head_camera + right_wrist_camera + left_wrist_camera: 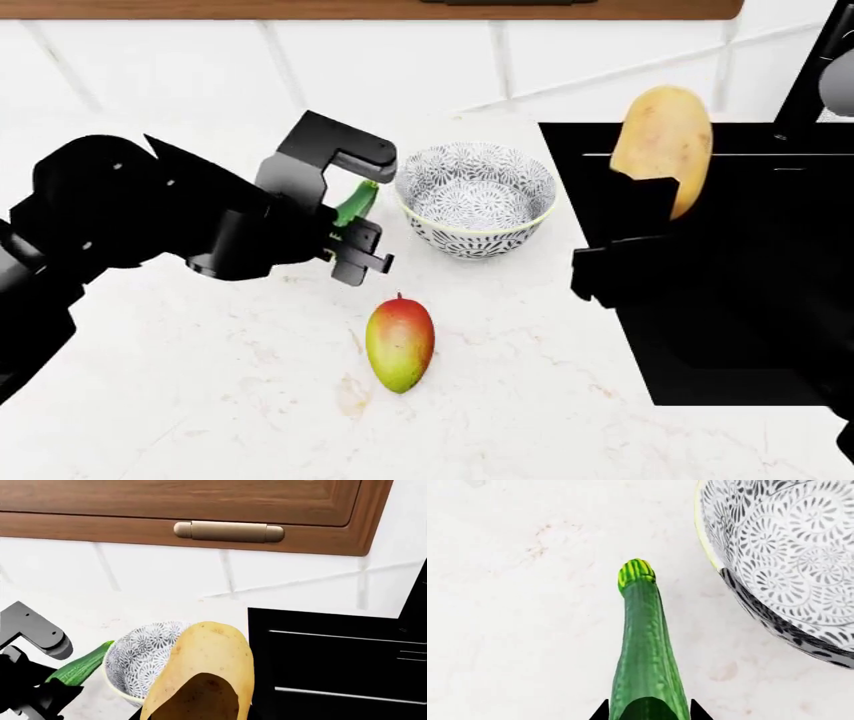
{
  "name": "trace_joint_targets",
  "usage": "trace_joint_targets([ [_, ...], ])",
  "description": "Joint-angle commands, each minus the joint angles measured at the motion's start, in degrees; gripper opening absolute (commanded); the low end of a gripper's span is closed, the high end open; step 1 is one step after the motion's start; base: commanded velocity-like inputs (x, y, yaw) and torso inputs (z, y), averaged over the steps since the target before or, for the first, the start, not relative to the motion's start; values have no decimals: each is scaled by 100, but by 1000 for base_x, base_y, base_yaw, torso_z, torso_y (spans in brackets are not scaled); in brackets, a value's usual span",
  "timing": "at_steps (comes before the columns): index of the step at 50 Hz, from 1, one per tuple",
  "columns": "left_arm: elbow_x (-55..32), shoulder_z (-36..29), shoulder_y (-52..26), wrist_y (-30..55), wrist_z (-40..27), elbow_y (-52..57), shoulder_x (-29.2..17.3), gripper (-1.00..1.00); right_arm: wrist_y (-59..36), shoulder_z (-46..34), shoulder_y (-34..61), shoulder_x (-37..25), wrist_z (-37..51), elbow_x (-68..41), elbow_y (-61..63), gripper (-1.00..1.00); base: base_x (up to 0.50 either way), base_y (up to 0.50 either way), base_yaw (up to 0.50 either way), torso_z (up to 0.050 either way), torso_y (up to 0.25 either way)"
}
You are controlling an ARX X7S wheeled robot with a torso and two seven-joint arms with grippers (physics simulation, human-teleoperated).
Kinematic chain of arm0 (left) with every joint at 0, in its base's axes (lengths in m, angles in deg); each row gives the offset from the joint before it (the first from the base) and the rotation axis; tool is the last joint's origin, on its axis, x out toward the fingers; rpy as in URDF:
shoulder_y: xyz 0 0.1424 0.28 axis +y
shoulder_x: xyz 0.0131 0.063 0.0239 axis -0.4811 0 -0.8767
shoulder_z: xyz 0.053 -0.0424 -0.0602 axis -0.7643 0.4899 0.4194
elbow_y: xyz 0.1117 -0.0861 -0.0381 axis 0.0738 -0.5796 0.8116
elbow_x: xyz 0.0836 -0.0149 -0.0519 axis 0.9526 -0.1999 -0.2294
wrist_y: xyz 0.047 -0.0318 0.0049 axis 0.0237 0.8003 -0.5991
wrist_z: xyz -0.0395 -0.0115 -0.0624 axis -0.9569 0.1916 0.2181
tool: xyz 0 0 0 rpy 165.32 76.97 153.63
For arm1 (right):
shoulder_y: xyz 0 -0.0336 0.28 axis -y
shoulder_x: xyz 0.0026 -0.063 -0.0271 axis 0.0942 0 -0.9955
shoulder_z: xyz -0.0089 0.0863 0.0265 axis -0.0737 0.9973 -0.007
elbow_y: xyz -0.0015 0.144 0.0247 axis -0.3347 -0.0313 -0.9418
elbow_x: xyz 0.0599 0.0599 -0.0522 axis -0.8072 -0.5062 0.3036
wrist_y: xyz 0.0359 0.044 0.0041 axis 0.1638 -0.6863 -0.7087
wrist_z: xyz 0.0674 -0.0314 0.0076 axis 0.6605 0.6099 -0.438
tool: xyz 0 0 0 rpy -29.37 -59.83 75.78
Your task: There is a mixed pile of frozen fruits and vegetables on the counter. Locate all the frozen vegetables and place the items in a bowl on the counter. Take all the frozen fruits and defrost them in a running sink.
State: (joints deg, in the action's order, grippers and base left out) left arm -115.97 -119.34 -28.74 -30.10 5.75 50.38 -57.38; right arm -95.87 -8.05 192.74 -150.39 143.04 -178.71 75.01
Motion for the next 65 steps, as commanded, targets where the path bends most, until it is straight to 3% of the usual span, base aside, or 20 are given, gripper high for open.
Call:
trace_joint_targets([
  [1, -385, 391, -343, -105, -663, 384, -392, -100, -108, 137, 208, 51, 113, -140, 14, -100, 0, 0, 0, 0, 0],
  [16, -1227, 915, -1206, 50, -1761, 1083, -974, -100, -359, 266, 720, 552, 316, -373, -324, -100, 0, 0, 0, 0, 1],
  [28, -1703, 1066, -1961, 346, -2284, 1316, -1083, -100, -830, 292, 1453, 1602, 206, -380, -1613, -100, 0, 0, 0, 0, 0],
  [46, -2200, 1279, -2660, 506, -2765, 1645, -1375, -100, -738, -344, 714, 3294, -900, 1034, -3868, -100, 0, 0, 0, 0, 1],
  [65, -2191, 1325, -2760, 514, -2835, 1684, -1519, -100, -669, -763, 315, 4027, -1477, 1556, -5539, -100, 0, 0, 0, 0, 0],
])
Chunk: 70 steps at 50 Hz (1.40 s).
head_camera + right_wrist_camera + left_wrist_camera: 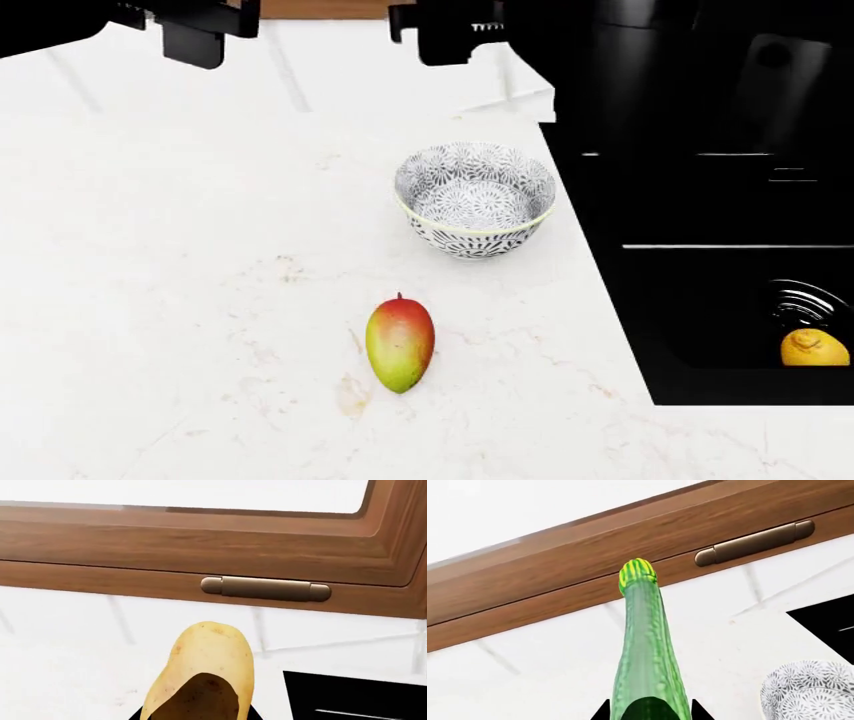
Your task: There is a mixed pile of frozen fruits and vegetables on the counter. Locate all the frozen vegetables and place the items in a bowl on the counter. Take all the frozen fruits and defrost them in a running sink.
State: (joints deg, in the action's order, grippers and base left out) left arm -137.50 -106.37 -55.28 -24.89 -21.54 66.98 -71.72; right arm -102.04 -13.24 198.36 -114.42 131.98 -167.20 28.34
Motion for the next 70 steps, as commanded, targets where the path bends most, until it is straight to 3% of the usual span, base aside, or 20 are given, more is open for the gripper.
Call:
trace_joint_targets([
  [1, -36, 29, -108, -7, -105, 21, -82, -100, -76, -272, -267, 476, -418, 408, -951, -100, 0, 0, 0, 0, 0],
  [17, -83, 44, -104, -15, -149, 91, -169, -100, -22, -623, -746, 1064, -869, 704, -2125, -100, 0, 0, 0, 0, 1],
  [37, -76, 15, -115, 1, -148, 70, -124, -100, -266, -315, -793, 1007, -550, -175, -2170, -100, 0, 0, 0, 1, 1],
  [51, -76, -14, -134, 14, -155, 45, -63, -100, -645, -392, -488, 896, 131, -491, -2045, -100, 0, 0, 0, 0, 0],
  [70, -99, -50, -164, 56, -199, 66, -59, -100, -1133, -537, -590, 956, 92, -848, -2181, -100, 0, 0, 0, 0, 1],
])
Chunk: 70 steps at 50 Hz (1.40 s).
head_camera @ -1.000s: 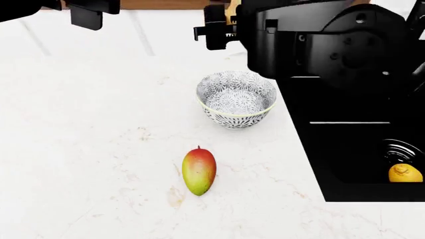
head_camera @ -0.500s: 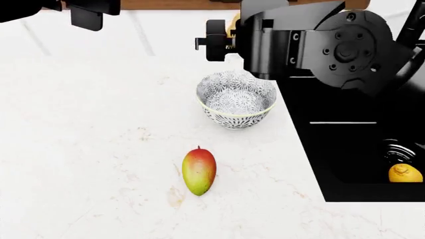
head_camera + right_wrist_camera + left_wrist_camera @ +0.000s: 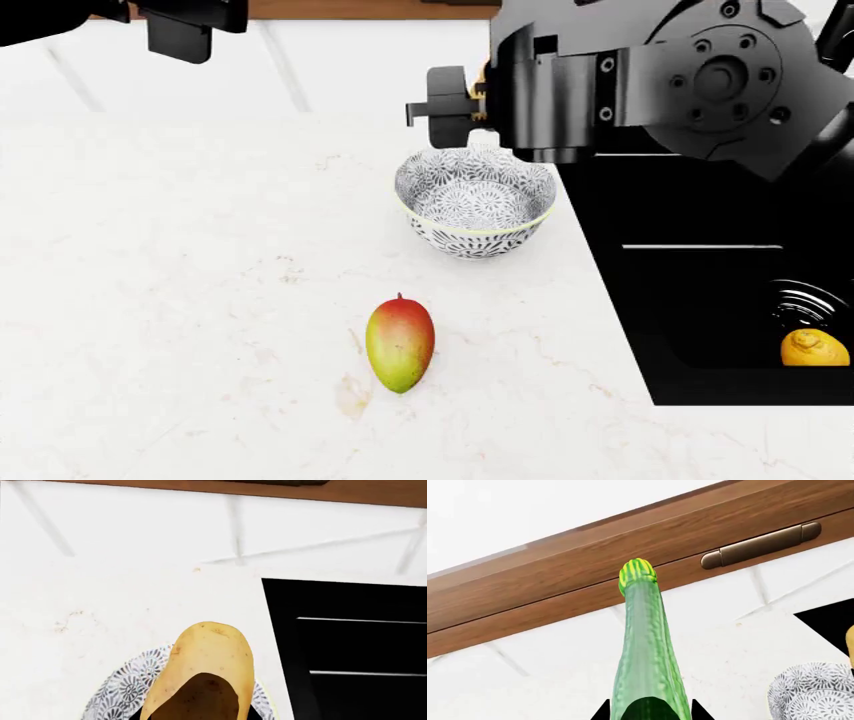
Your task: There is a mixed pile of frozen fruits and vegetables on the counter. Locate all the frozen vegetables and place the items in a bowl on the counter. Take all the frozen fruits and defrost them in a running sink.
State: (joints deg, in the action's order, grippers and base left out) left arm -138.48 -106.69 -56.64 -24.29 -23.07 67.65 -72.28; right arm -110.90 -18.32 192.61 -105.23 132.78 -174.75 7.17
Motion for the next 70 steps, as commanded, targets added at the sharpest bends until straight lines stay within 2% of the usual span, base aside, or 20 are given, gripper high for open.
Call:
trace_joint_targets([
  [1, -3, -19, -32, -3, -47, -4, -3, -100, -247, -24, -24, 44, 0, -99, -62, -100, 0, 0, 0, 0, 0],
  [70, -31, -62, -5, 7, -61, 66, -57, -100, 18, -120, -724, 376, -456, 165, -465, -100, 0, 0, 0, 0, 0],
])
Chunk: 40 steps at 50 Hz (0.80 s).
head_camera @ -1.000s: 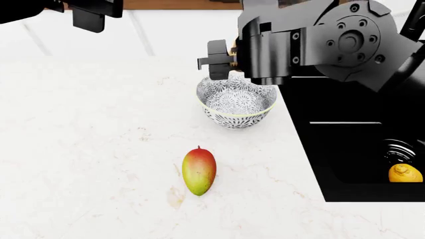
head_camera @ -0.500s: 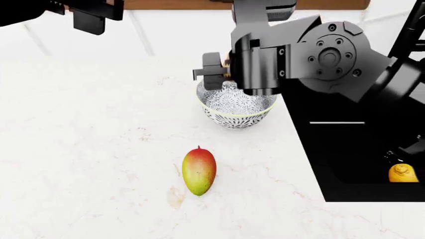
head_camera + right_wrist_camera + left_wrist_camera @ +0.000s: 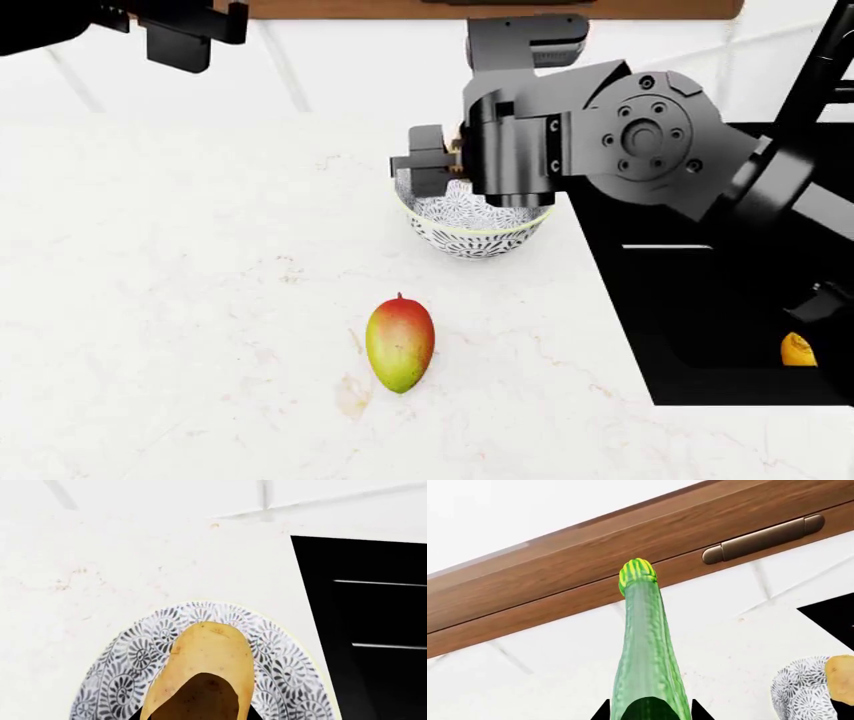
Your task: There is a mixed pile of frozen fruits and vegetables on the counter. Locate all the frozen vegetables and place the items in a bowl on the counter. Take all the frozen fruits and defrost them in a running sink.
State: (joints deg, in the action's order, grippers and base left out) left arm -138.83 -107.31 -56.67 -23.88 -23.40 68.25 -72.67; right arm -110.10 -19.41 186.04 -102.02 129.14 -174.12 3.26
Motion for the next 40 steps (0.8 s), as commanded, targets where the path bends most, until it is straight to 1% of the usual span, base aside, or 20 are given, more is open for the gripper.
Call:
trace_joint_targets([
  [1, 3, 0, -2, -36, -30, 8, -19, -100, -61, -16, -75, 58, -96, 107, -82, -100, 0, 0, 0, 0, 0],
  [40, 10, -23, 3, -36, -17, 21, -9, -100, -55, -45, -205, 72, -150, 186, -137, -100, 0, 0, 0, 0, 1],
])
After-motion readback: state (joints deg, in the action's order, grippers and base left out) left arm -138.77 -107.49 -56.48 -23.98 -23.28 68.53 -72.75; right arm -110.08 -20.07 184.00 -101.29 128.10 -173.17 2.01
